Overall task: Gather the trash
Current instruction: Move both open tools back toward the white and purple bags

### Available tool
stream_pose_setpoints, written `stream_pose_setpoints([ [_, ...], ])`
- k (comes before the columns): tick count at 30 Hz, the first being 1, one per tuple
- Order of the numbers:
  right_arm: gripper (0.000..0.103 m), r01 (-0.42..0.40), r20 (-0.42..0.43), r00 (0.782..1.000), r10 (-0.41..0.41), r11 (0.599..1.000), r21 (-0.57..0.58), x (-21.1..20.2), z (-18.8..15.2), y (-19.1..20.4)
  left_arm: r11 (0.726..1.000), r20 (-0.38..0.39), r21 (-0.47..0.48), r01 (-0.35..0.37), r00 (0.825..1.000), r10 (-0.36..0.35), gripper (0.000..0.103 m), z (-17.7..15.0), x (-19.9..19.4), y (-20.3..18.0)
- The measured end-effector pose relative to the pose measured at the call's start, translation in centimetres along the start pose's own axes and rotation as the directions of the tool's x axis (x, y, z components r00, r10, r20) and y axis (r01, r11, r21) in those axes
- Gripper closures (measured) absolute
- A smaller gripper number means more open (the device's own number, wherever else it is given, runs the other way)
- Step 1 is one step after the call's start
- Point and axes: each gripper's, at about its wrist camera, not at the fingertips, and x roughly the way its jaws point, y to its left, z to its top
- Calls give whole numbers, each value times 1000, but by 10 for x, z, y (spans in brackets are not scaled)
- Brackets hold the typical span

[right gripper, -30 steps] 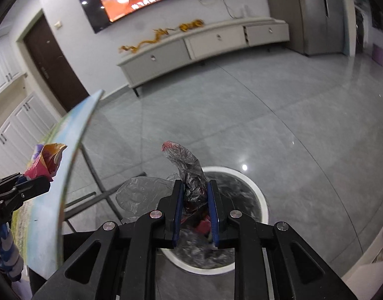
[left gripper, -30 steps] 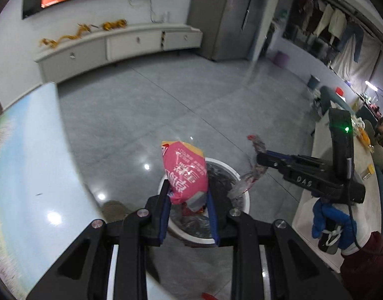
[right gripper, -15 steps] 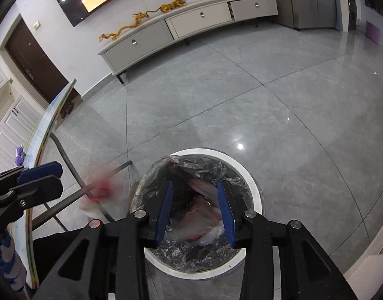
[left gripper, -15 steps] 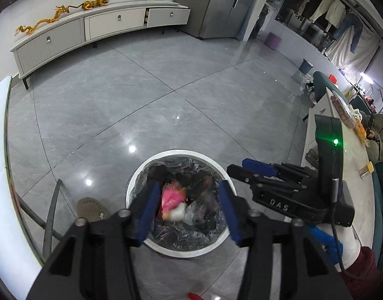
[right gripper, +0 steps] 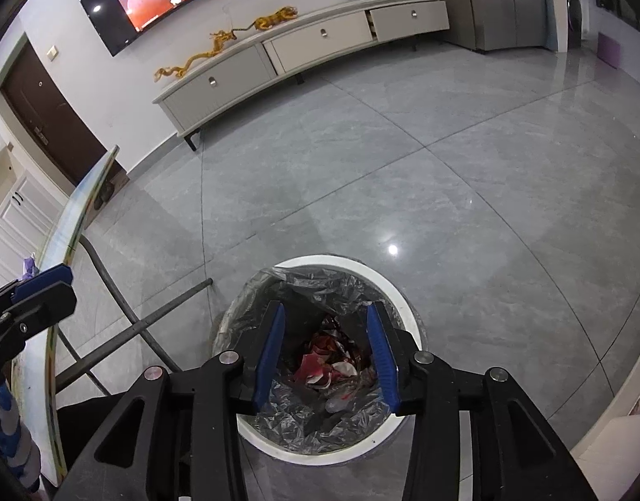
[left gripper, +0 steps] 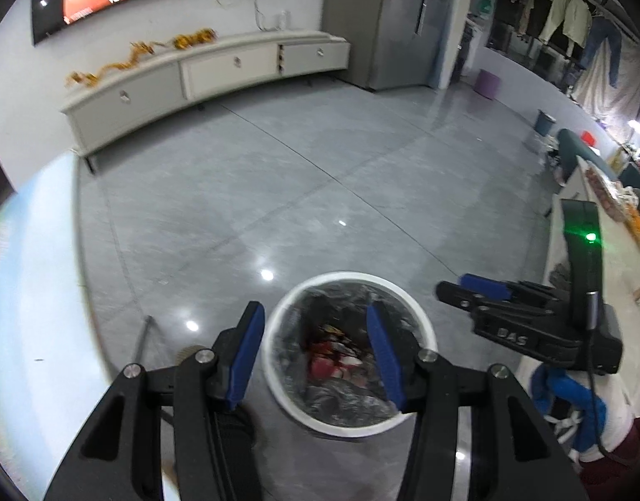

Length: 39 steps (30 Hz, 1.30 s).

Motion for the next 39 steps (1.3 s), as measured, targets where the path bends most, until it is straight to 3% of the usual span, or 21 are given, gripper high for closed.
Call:
stream_pose_setpoints([
  [8, 60, -10, 43, 999, 11, 999, -30, -30, 0, 19, 984, 63, -4, -178, 982, 178, 52, -14, -39, 13],
  [13, 60, -34, 73, 997, 39, 997, -70, -50, -1, 38, 971, 83, -23, -240, 967, 241, 51, -28, -60, 28],
  [17, 59, -73, 91, 992, 82, 992, -104, -66, -2, 62, 959, 95, -51, -280, 954, 284, 43, -45, -77, 41],
  [32, 57, -240, 38, 964, 264, 922, -302, -80, -6, 188, 885, 107, -246, -395, 896, 430, 43, -99, -142, 127],
  [39, 57, -282, -25, 955, 297, 874, -395, -71, -13, 243, 833, 75, -335, -440, 869, 489, 43, -123, -158, 173],
])
